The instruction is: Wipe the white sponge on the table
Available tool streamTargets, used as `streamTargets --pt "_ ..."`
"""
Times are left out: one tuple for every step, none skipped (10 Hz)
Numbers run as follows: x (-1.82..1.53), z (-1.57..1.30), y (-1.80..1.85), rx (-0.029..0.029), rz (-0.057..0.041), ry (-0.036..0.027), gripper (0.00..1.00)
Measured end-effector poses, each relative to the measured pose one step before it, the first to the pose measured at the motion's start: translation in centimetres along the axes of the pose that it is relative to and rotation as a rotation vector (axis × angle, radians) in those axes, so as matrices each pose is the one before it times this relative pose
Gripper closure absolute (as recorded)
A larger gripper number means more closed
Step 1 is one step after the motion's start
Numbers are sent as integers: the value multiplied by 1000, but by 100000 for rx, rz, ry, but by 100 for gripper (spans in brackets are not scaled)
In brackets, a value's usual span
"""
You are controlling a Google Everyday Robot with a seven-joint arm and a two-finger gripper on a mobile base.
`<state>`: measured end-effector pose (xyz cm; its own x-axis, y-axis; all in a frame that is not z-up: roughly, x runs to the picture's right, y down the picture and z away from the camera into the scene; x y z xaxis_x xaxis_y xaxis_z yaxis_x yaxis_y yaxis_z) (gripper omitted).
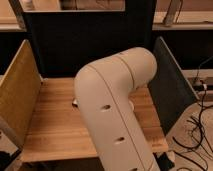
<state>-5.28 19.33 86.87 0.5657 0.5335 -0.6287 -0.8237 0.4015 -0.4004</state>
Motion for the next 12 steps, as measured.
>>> streamTargets --pt "564 -59 1692 -2444 -2446 281 89" --pt "340 -31 1031 -1424 -1553 221 89" --pt "471 126 1383 -1804 -2339 741 89" --pt "566 181 506 -919 -791 1221 89" --pt "599 164 -31 -84 82 1534 89" --pt "796 142 -923 1041 1669 2142 89" --pt "906 120 -1506 2003 2697 2222 89" --pt "716 36 -1798 2556 3046 2398 89" --pt "137 -18 -1096 1541 1894 718 89" --pt "-93 -69 -1308 2004 2181 460 89" --pt "-416 -165 -1378 2379 1984 143 89" --pt "-451 -75 -589 1095 644 -230 89"
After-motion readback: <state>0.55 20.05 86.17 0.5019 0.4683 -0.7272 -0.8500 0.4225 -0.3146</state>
